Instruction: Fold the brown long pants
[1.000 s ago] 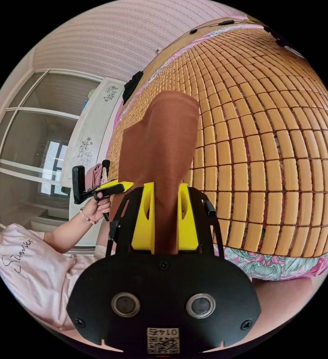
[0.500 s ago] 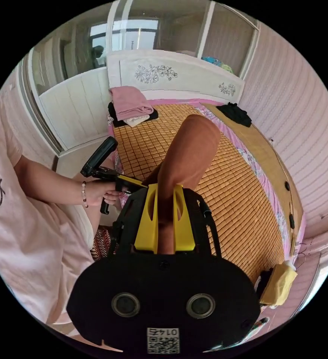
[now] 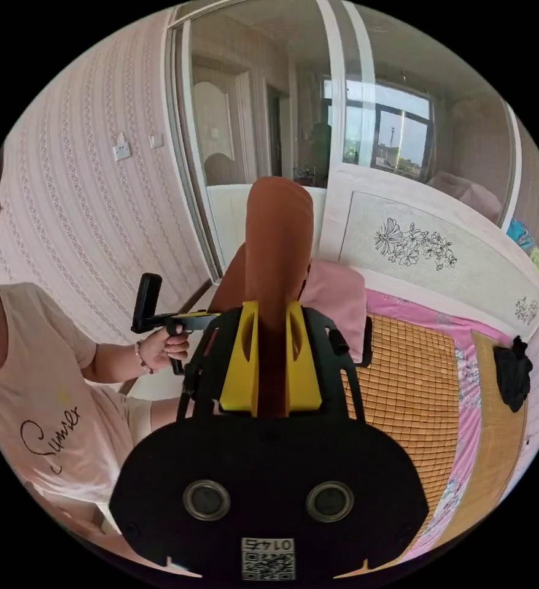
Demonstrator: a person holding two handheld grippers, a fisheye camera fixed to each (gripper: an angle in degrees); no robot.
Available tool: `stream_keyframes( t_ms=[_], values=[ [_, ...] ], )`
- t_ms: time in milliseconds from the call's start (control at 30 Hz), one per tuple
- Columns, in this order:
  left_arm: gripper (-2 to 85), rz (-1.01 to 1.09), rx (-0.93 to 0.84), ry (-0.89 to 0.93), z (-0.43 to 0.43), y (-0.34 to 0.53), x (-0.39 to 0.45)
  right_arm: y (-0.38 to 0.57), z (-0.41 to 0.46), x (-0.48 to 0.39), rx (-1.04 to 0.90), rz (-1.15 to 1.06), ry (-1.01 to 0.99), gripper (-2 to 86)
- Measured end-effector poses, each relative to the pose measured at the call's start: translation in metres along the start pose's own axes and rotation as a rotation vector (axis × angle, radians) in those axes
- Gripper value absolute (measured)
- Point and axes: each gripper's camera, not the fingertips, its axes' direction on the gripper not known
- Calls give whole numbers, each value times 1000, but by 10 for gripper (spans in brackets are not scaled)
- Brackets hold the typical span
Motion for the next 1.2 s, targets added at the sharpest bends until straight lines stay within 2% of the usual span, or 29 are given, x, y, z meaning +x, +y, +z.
stream_keyframes(
  t_ms=[100, 167, 233, 300, 333, 467, 600, 667, 800, 1033, 1200],
  values=[
    [76, -81, -42, -82, 48, -47, -42, -58, 83, 114, -175, 272, 54, 95],
    [69, -95, -145, -325, 104, -52, -87, -62, 148, 153, -312, 425, 144, 81],
    [78, -86, -269, -507, 143, -38, -119, -52, 234, 153, -395, 422, 43, 55],
    [77, -51, -206, -416, 145, -23, -131, -45, 287, 136, -457, 371, -16, 54],
    [76, -56, -182, -399, 143, -15, -134, -45, 303, 123, -457, 313, 53, 54],
    [78, -40, -166, -375, 130, 24, -145, -54, 304, 95, -481, 140, 143, 41],
    [54, 108, -123, -338, 92, 63, -114, -13, 214, 54, -288, 62, 195, -5],
    [48, 278, -200, -324, 80, 102, -74, 30, 171, 34, -273, 70, 252, -7],
    [55, 465, -319, -280, 83, 174, -5, 157, 65, -22, -293, 252, 396, -8],
    [74, 748, -526, 15, 118, 318, 160, 303, -105, -157, -350, 537, 621, 4],
    [88, 939, -615, 116, 122, 418, 246, 364, -207, -248, -104, 729, 867, 17]
  ],
)
